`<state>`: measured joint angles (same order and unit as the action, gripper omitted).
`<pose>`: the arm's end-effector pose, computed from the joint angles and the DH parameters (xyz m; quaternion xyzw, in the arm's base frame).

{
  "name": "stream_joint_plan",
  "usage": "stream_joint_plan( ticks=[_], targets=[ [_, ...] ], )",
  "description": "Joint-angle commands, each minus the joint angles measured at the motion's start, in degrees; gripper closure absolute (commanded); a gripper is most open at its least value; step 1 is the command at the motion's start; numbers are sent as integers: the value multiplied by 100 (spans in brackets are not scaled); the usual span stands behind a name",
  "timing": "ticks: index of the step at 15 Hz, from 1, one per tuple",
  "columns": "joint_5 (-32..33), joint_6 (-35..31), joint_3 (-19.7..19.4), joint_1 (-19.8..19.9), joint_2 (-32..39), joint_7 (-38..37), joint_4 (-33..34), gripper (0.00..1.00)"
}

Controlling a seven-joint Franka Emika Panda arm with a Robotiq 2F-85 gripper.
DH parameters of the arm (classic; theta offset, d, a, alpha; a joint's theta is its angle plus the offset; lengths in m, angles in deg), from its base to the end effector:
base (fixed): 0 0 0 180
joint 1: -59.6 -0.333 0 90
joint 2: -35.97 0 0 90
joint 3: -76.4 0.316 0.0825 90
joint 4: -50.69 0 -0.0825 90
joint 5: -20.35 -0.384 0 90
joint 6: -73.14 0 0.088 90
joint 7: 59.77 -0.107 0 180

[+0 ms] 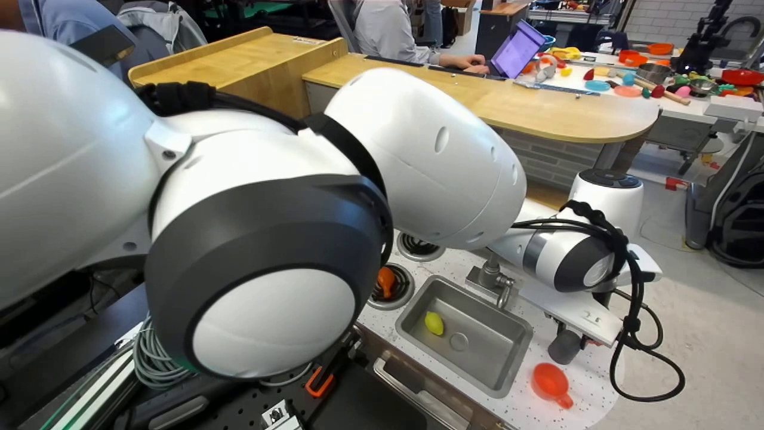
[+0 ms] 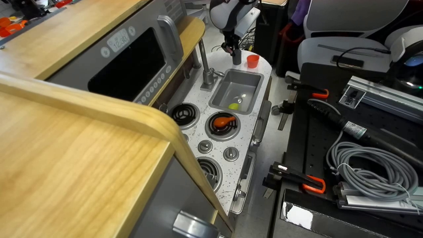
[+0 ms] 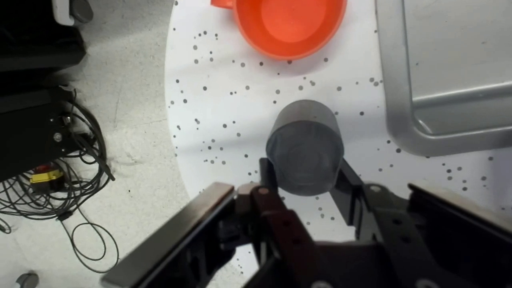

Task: Take the gray block from the orange cup and put it in front of the cup

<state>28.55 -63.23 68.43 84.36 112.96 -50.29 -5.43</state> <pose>0.6584 -0.3779 0.0245 0.9880 -0.0957 -0.0119 0.1205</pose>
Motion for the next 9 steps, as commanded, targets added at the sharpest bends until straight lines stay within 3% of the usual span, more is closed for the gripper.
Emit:
stream_joint_plan(
  ticks=[1,5,9],
  targets=[
    [-71,112,17,109,51,7,247,31],
    [-60,-51,138,369,-937,449,-949,2],
    [-35,-36,186,650,-1845,1069,-1917,0]
  ],
)
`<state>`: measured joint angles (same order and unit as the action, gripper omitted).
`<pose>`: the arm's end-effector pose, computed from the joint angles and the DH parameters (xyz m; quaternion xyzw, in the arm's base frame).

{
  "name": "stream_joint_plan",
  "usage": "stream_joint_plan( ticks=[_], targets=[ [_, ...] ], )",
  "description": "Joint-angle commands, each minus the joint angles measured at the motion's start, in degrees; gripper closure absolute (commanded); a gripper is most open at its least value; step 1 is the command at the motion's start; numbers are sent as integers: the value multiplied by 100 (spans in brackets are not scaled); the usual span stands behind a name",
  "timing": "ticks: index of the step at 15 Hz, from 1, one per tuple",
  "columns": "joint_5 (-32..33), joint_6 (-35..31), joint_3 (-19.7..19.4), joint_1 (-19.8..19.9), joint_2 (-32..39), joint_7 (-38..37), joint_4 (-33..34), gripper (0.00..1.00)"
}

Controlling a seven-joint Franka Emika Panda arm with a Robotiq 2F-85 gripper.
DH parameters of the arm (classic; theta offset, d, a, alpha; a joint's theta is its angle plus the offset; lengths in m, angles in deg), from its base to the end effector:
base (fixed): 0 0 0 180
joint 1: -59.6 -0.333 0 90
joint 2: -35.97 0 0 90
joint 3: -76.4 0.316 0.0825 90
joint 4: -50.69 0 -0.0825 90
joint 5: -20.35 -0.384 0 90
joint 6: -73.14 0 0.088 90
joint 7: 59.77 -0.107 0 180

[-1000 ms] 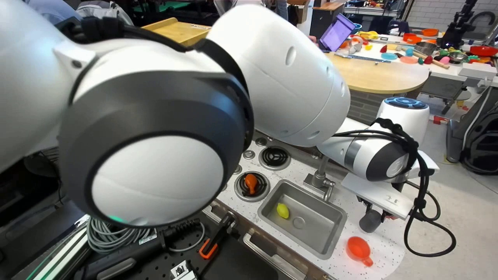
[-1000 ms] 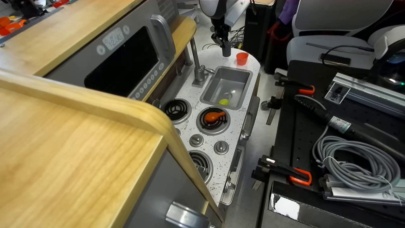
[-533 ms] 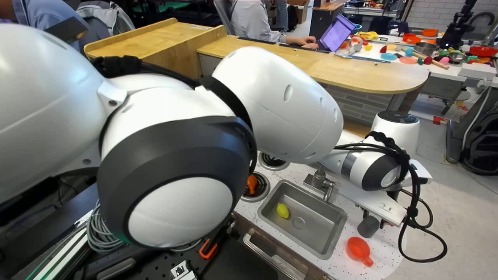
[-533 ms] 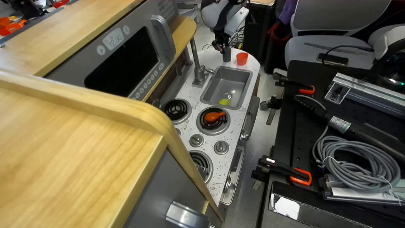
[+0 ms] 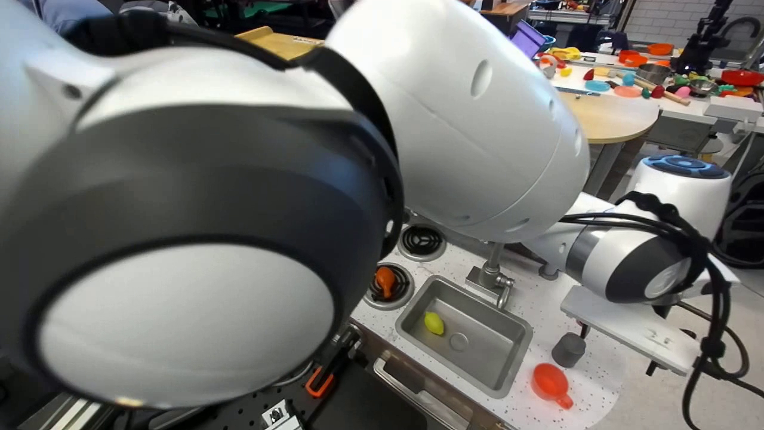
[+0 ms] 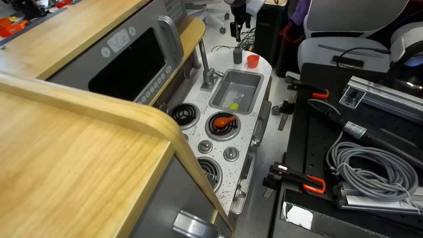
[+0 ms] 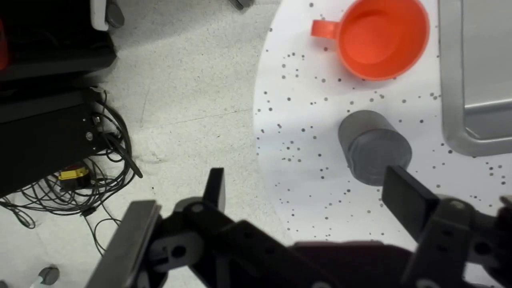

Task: Take the gray block from the orange cup and put it in front of the cup

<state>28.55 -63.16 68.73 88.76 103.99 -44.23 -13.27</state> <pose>0.6279 -0.4315 0.0838 0.9888 -0.0908 -0.0127 0.1180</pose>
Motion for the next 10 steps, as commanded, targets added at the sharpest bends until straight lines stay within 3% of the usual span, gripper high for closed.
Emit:
stream_joint_plan(
  ticks=[1,7,10],
  targets=[
    [-53,12,161,282,-1181,578,-1379,0],
    [-17,308,208,585,-2642,1557,-2984,0],
    [-52,282,148,520,-3297,2111,-3799,0]
  ],
)
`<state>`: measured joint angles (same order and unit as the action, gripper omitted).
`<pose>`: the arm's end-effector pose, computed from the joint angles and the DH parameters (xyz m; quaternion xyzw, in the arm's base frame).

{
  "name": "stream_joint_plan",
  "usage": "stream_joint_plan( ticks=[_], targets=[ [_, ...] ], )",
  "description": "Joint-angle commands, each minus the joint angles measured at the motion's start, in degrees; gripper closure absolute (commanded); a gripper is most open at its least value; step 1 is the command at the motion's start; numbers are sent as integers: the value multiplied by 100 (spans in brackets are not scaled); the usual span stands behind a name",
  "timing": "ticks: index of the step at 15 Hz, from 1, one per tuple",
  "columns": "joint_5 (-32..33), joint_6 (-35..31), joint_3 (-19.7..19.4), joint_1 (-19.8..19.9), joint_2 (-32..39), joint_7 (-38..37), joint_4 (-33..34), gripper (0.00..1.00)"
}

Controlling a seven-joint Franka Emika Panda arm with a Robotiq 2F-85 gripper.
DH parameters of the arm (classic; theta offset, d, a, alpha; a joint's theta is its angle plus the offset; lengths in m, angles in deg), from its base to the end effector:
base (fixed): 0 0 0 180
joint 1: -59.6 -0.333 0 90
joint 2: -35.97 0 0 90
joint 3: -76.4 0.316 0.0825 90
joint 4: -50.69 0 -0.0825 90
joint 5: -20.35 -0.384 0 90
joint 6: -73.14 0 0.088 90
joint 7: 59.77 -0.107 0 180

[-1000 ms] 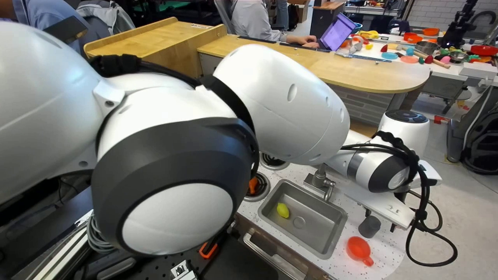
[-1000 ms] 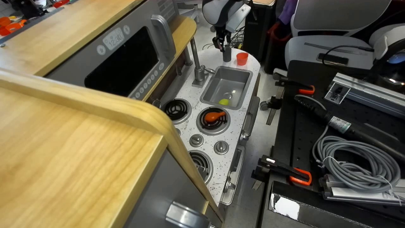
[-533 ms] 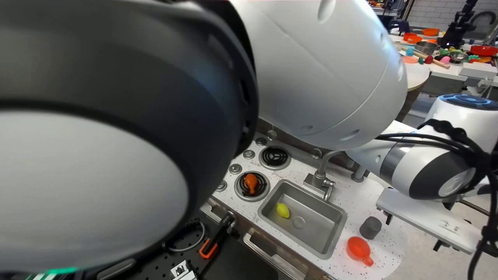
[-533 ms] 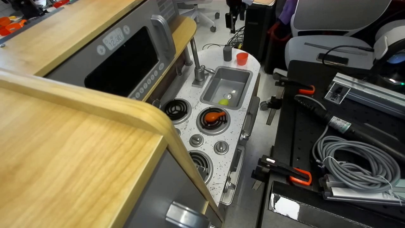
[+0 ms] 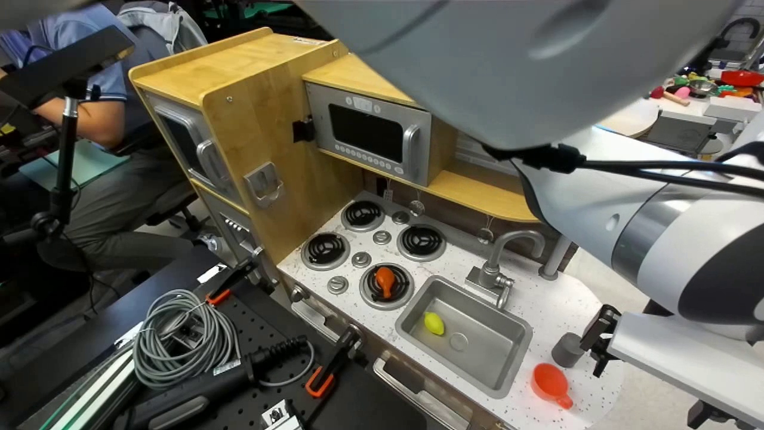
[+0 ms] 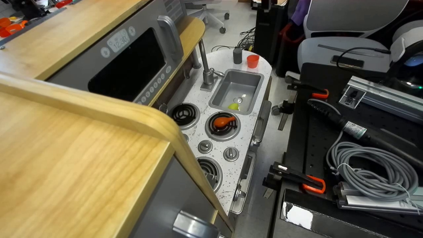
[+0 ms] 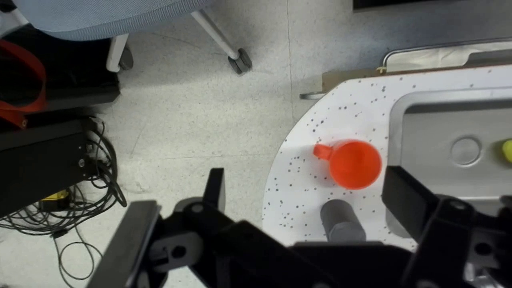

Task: Take the gray block from the orange cup and put it in front of the cup

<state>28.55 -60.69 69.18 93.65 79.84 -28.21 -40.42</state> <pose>0.5284 -0.4517 0.1855 0.9953 -0.0174 -0.0631 0.0712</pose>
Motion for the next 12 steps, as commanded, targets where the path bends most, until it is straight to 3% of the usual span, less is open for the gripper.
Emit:
stream_joint_plan(
  ticks=[1,6,7,9,12],
  targets=[
    [-65,88,76,-8,-1093,601,-1368,0],
    [-11,257,-130,-269,-2166,681,-2916,0],
    [-97,94,-156,-254,-1492,628,-2093,0],
    [-99,162,-209,-345,-1824,631,-2580,0],
    [-101,161,-227,-373,-1990,633,-2783,0]
  ],
)
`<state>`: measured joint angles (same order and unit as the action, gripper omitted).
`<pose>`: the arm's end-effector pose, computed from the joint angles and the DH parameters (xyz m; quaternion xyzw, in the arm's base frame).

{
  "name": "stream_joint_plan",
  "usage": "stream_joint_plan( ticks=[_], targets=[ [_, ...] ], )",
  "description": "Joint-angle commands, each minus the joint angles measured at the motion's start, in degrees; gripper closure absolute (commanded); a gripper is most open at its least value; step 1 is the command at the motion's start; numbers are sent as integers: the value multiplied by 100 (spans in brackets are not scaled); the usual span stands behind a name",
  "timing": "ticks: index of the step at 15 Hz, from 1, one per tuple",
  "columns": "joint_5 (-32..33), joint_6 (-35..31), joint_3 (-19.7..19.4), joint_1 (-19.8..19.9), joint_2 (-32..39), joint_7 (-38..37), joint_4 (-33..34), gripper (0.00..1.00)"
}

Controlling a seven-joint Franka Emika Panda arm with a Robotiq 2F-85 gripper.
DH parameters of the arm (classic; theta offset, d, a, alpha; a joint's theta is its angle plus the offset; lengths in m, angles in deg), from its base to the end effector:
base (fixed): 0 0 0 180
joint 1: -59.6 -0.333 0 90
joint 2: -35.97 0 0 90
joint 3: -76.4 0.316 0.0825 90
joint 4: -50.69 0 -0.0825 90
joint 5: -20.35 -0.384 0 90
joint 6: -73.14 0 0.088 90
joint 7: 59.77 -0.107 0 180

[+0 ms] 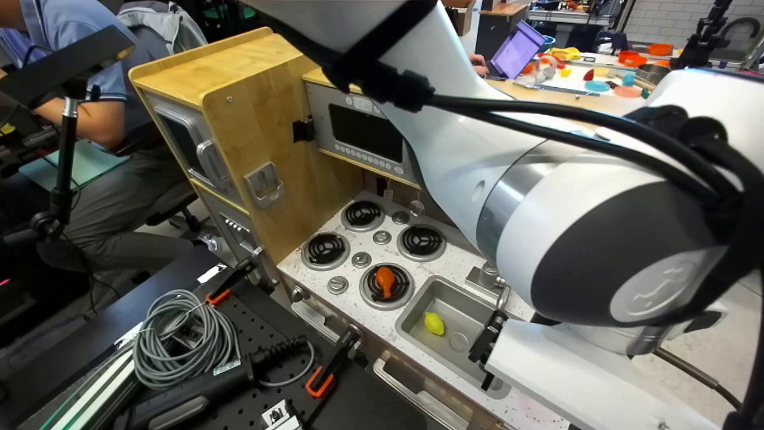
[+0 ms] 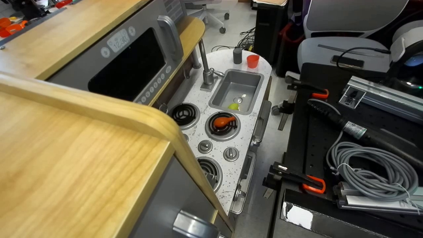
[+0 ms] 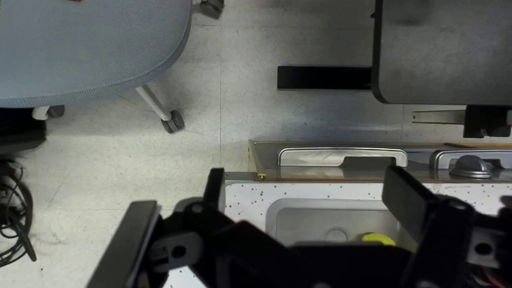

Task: Take the gray block from the orange cup and put it in front of the cup

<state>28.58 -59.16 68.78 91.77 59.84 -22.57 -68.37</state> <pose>0.4346 -0.3657 0.2128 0.9923 0.0336 -0.1189 0.0021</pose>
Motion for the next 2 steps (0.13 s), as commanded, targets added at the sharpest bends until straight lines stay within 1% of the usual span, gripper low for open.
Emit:
stream_joint_plan(
  ticks=[1,2],
  targets=[
    [-104,8,-190,-184,10,71,10,0],
    [-103,8,-191,-184,10,73,10,0]
  ],
)
